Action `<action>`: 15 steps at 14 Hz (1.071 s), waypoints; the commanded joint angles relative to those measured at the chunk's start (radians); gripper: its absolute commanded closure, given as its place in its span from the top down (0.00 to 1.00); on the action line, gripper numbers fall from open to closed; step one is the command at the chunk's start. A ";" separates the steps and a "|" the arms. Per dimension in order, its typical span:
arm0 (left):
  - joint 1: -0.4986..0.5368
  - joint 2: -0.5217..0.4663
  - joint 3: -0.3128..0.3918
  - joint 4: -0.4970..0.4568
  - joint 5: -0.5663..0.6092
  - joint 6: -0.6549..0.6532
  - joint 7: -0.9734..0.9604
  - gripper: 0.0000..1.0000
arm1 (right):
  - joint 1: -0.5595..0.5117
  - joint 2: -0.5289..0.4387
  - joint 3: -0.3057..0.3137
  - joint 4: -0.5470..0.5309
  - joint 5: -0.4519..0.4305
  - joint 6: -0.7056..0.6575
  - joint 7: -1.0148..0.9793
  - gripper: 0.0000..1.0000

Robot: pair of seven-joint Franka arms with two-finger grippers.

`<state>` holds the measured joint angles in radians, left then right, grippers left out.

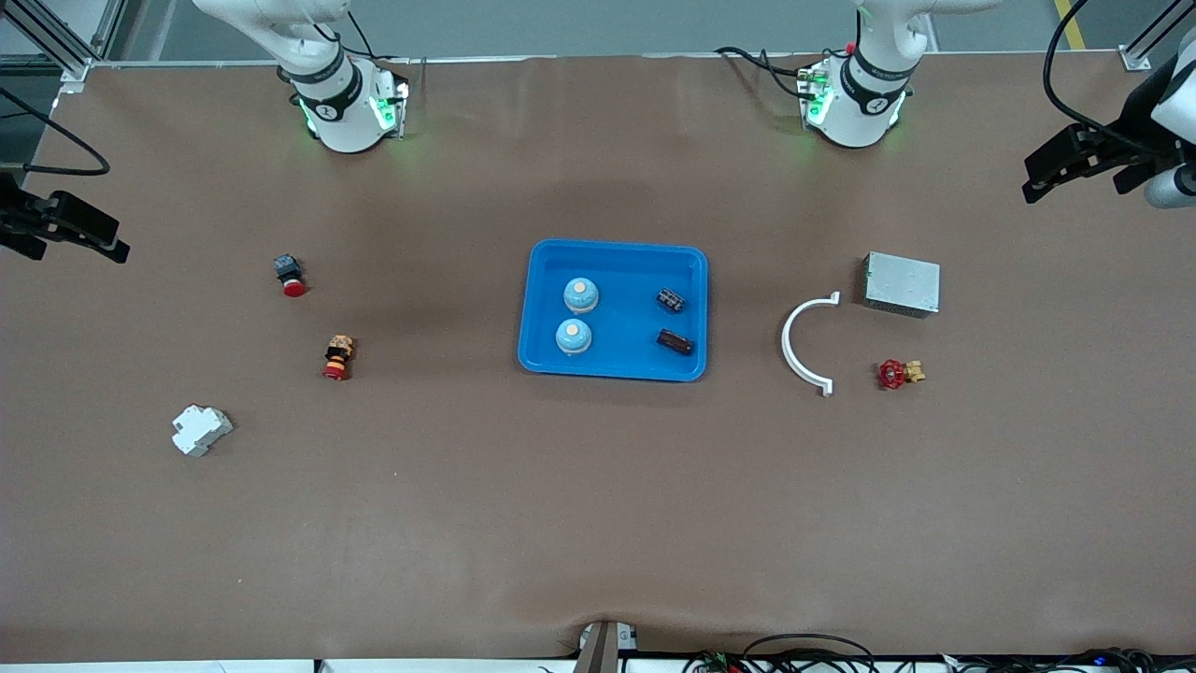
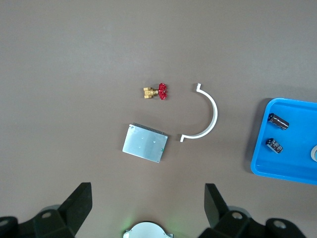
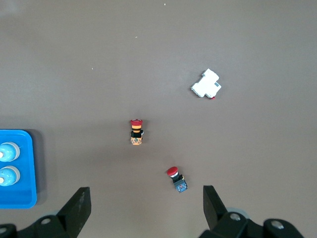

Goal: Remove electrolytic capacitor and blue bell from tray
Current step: 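Reach the right gripper and the left gripper down into the blue tray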

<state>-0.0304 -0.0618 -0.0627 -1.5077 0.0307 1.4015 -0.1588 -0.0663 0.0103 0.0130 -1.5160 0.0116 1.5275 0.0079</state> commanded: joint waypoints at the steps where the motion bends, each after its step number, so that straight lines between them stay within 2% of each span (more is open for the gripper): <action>1: 0.003 -0.006 -0.006 0.011 0.000 -0.018 0.005 1.00 | -0.006 -0.004 0.008 -0.004 -0.012 0.005 0.011 1.00; 5: 0.007 0.003 -0.005 0.008 0.041 -0.021 0.007 1.00 | -0.006 -0.006 0.008 -0.006 -0.010 0.002 0.030 1.00; 8: -0.006 0.020 -0.009 -0.034 0.034 -0.049 -0.027 1.00 | 0.028 -0.009 0.012 -0.029 -0.004 0.002 0.130 1.00; 12: 0.000 0.022 -0.093 -0.159 -0.026 0.066 -0.247 1.00 | 0.169 -0.007 0.012 -0.081 0.001 0.046 0.465 1.00; 15: 0.000 0.025 -0.181 -0.250 -0.029 0.178 -0.395 1.00 | 0.243 -0.007 0.012 -0.163 0.086 0.137 0.697 1.00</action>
<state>-0.0349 -0.0118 -0.1998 -1.6834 0.0149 1.5115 -0.4799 0.1481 0.0121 0.0325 -1.6228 0.0506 1.6119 0.5865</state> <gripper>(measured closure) 0.000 0.000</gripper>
